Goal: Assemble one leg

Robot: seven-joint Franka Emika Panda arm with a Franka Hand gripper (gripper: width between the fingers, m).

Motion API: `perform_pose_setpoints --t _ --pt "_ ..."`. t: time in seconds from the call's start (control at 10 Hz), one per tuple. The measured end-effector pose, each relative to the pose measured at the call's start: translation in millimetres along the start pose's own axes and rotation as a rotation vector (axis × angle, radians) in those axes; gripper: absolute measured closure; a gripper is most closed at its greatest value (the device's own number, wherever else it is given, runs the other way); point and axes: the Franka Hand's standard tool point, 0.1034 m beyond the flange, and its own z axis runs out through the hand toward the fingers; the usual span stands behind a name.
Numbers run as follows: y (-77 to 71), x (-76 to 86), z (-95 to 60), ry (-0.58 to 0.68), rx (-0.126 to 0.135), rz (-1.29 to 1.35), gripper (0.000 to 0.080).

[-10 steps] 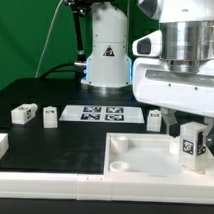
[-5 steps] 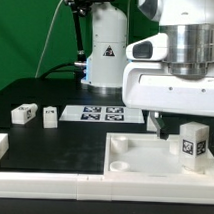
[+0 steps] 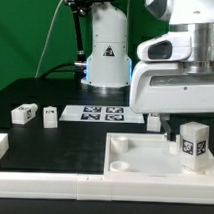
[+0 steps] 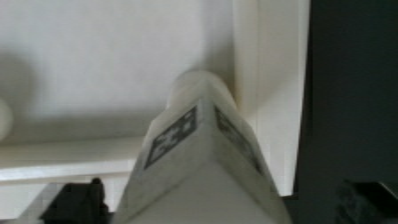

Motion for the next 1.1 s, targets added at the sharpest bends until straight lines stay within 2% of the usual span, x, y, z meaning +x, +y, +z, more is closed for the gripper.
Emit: perform_pose_setpoints --t 0.3,0.5,0.7,0.8,0.9,1.1 --pt "6.4 1.0 -0.4 0.001 -0.004 -0.275 0.015" --pt "6.9 3.3 -0.6 0.015 -0.005 -0.315 0.015" --pt "6.7 3.1 -0.2 0.015 -0.004 -0.272 0.0409" --pt "6.8 3.1 -0.1 0.015 -0.004 -0.275 0.0409" --pt "6.4 2.9 0.3 0.014 -0.002 -0.236 0.0509" --pt "6.3 2.8 1.7 0.016 0.009 -0.048 0.0509"
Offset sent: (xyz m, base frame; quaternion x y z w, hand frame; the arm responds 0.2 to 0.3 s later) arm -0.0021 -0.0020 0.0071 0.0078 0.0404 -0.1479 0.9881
